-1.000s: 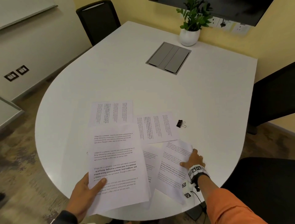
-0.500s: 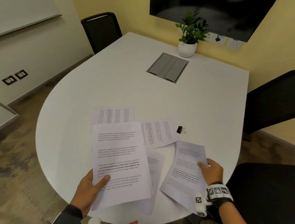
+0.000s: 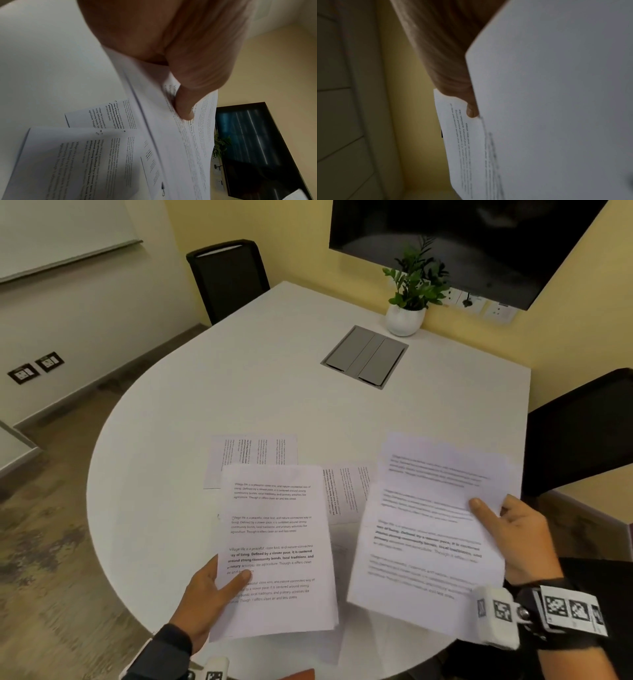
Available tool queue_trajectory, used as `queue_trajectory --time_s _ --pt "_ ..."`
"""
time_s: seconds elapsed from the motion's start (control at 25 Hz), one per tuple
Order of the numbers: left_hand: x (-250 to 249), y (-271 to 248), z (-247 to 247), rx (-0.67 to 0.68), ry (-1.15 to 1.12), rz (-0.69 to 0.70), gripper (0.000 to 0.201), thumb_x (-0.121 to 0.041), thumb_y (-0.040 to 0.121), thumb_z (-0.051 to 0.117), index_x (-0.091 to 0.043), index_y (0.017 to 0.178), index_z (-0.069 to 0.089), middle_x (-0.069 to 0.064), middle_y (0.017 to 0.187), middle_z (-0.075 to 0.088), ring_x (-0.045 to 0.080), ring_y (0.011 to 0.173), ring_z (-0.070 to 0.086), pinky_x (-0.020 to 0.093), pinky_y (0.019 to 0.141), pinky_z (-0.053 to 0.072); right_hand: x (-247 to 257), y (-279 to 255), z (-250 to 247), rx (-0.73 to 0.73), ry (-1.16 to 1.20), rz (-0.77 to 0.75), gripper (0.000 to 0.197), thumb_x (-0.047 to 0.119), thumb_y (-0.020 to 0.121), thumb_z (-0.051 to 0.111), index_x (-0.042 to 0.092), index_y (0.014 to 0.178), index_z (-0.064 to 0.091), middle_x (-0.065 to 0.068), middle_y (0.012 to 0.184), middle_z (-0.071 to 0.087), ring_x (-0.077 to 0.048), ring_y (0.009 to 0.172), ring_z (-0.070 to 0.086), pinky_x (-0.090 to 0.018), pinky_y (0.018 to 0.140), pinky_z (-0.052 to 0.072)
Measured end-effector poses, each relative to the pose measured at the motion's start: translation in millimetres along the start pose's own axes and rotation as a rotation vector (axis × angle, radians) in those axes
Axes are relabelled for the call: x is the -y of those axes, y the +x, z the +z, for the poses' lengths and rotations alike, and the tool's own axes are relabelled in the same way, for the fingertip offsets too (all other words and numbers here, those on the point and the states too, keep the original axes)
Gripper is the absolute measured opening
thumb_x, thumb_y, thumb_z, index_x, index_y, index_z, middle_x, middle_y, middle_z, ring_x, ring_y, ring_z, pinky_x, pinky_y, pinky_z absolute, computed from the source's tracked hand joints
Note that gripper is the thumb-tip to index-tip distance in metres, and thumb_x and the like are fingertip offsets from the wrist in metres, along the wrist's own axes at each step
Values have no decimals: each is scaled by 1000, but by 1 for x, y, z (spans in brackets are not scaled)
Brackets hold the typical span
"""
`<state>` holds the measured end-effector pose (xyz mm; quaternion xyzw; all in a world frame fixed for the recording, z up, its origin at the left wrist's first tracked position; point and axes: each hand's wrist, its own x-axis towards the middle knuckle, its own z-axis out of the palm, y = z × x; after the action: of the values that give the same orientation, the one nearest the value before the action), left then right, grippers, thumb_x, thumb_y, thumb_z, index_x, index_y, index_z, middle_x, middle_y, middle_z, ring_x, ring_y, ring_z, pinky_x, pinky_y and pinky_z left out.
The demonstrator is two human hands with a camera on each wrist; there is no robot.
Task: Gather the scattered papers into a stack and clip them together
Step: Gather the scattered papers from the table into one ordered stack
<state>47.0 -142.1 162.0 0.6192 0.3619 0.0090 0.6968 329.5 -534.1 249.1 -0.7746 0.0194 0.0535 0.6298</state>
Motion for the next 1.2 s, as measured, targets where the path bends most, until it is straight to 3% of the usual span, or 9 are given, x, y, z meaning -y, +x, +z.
queue_trajectory --time_s 0.04,0.16,0.36,0.56,0.76,0.84,0.96,1.08,1.2 --pt "-1 0 2 11 5 -2 37 -19 91 78 -26 126 67 -7 117 81 18 103 79 30 78 65 2 -5 16 53 106 21 38 20 86 82 2 118 73 -9 109 81 -33 100 77 -35 81 66" --pt "-9 -3 8 57 25 -6 36 -19 92 77 -29 125 66 -8 116 81 19 103 79 32 79 66 -5 -21 74 193 272 110 66 42 60 95 6 112 77 -16 107 81 -29 90 78 -40 79 67" --pt "-23 -9 21 160 104 57 33 -20 95 74 -32 123 63 -23 110 79 2 97 77 17 66 62 -17 -44 155 257 238 171 26 6 89 79 7 115 73 -14 108 82 -30 95 79 -37 81 66" --pt "-25 -12 14 218 136 94 51 -25 87 80 -31 133 61 -12 123 78 15 115 74 30 86 64 -30 -50 183 240 107 112 25 13 89 82 16 112 73 -2 102 84 -23 97 80 -42 91 63" --pt "-23 -16 9 274 150 96 52 -17 97 73 -39 140 55 -16 132 73 12 122 70 33 97 61 -33 -58 189 235 108 52 27 14 88 83 22 112 74 7 107 82 -13 101 78 -30 90 60" --pt "-26 -18 11 298 148 95 47 -20 100 68 -40 140 54 -17 132 73 13 121 71 32 95 62 -35 -60 190 218 67 31 26 19 88 84 29 110 74 6 103 82 -13 88 75 -31 84 60" --pt "-28 -19 15 301 138 91 40 -21 104 60 -38 140 54 -15 128 74 15 117 73 32 91 63 -40 -61 190 140 7 15 23 24 87 84 35 104 72 3 97 76 -14 70 53 -31 72 52" --pt "-28 -19 16 301 122 83 42 -20 104 61 -36 142 54 -9 130 74 20 118 73 38 95 63 -40 -66 186 95 18 39 35 24 89 82 28 120 67 7 120 64 -11 95 61 -23 80 51" --pt "-25 -19 15 320 115 83 48 -20 102 65 -40 144 52 -11 134 72 19 123 71 39 99 61 -44 -68 180 199 163 230 47 31 90 81 30 132 59 10 129 64 -14 114 65 -34 99 54"
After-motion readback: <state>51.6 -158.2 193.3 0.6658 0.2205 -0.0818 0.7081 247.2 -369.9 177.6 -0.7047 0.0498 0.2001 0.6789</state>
